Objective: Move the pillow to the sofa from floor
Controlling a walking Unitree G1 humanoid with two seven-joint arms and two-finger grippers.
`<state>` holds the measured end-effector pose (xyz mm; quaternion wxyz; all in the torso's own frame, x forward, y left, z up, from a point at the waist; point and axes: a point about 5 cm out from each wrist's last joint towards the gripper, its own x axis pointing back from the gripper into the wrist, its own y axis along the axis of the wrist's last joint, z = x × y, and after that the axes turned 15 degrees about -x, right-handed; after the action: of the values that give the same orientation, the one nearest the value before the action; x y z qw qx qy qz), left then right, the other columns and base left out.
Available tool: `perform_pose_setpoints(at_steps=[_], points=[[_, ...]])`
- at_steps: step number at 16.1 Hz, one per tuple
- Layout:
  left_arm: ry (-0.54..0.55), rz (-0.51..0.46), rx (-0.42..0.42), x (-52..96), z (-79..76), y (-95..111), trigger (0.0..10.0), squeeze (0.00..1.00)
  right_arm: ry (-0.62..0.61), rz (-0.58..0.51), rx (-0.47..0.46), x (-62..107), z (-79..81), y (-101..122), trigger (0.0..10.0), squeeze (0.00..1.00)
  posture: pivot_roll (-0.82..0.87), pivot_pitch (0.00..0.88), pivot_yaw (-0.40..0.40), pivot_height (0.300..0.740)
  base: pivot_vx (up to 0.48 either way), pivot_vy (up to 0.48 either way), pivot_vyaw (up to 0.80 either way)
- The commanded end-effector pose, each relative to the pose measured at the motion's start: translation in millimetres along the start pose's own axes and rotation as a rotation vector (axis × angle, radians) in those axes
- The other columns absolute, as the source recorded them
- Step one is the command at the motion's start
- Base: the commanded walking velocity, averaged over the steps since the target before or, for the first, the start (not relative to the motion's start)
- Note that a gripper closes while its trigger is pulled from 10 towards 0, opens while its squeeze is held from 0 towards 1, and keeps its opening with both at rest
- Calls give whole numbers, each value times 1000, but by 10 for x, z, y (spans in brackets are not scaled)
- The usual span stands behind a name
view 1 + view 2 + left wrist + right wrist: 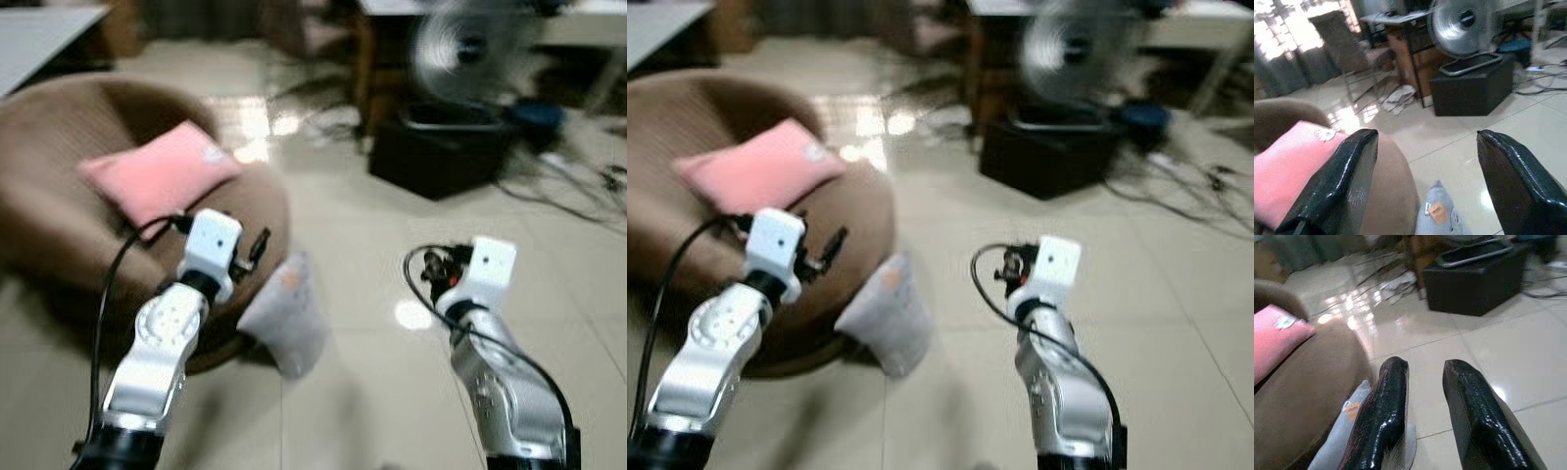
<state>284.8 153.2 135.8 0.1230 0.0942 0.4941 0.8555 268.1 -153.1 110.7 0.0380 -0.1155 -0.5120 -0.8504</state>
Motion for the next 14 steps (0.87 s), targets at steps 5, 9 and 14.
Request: perform_pose_setpoints(at_steps=[5, 9, 14], points=[[-14, -27, 3, -37, -56, 71, 10000, 0, -29, -13, 19, 5, -75, 39, 10000, 0, -32, 4, 29, 740, 0, 268, -756], [-11, -27, 20, -44, -72, 75, 10000, 0, -13, -12, 92, 12, -64, 21, 10000, 0, -38, 0, 27, 740, 226, 0, 0], [-9, -23, 23, -46, -79, 64, 10000, 0, -7, -5, 114, 11, -74, 9, 10000, 0, -40, 0, 22, 740, 352, 0, 0]])
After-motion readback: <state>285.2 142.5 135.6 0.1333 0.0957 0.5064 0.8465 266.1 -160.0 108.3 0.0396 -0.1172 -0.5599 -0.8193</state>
